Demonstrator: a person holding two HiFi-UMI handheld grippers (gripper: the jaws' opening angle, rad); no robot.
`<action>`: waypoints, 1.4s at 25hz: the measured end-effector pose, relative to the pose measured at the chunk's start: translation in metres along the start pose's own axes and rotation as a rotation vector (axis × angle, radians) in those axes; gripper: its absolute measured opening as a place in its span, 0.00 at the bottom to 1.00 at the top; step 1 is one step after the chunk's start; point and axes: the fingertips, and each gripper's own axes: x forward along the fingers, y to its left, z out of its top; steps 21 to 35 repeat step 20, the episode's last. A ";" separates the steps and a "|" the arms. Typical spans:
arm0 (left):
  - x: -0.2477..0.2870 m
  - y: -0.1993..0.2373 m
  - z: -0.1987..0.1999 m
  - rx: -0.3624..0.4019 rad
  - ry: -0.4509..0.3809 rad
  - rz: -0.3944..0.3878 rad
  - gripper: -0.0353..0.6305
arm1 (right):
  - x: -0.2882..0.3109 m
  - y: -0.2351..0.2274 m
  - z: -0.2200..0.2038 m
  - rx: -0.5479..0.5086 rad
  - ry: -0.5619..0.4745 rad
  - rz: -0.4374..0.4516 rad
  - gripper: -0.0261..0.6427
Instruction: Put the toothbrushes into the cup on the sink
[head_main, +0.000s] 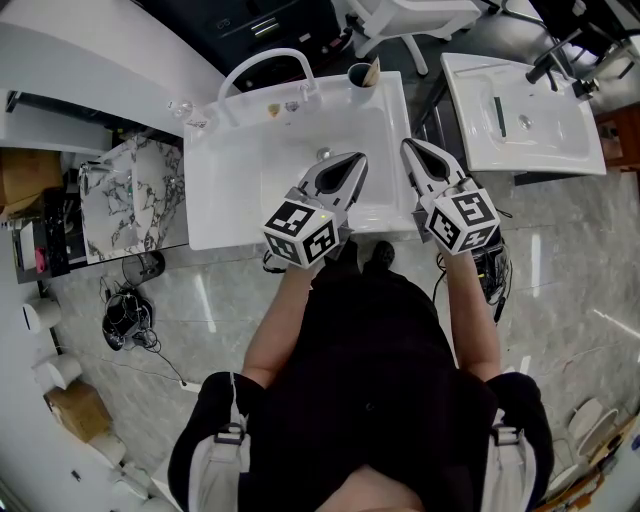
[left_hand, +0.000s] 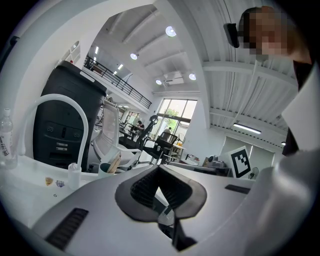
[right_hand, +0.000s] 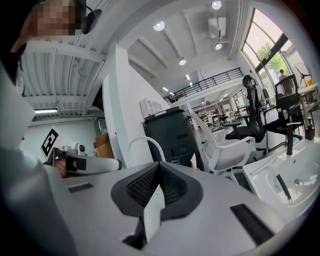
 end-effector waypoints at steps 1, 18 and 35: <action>0.000 0.001 0.000 0.000 0.000 0.001 0.06 | 0.000 0.000 0.000 -0.001 0.000 0.000 0.08; 0.008 0.003 0.001 -0.003 -0.002 0.005 0.06 | 0.005 -0.002 -0.001 -0.043 0.023 0.021 0.08; 0.009 0.003 0.002 -0.003 -0.002 0.004 0.06 | 0.006 -0.003 0.000 -0.044 0.024 0.023 0.08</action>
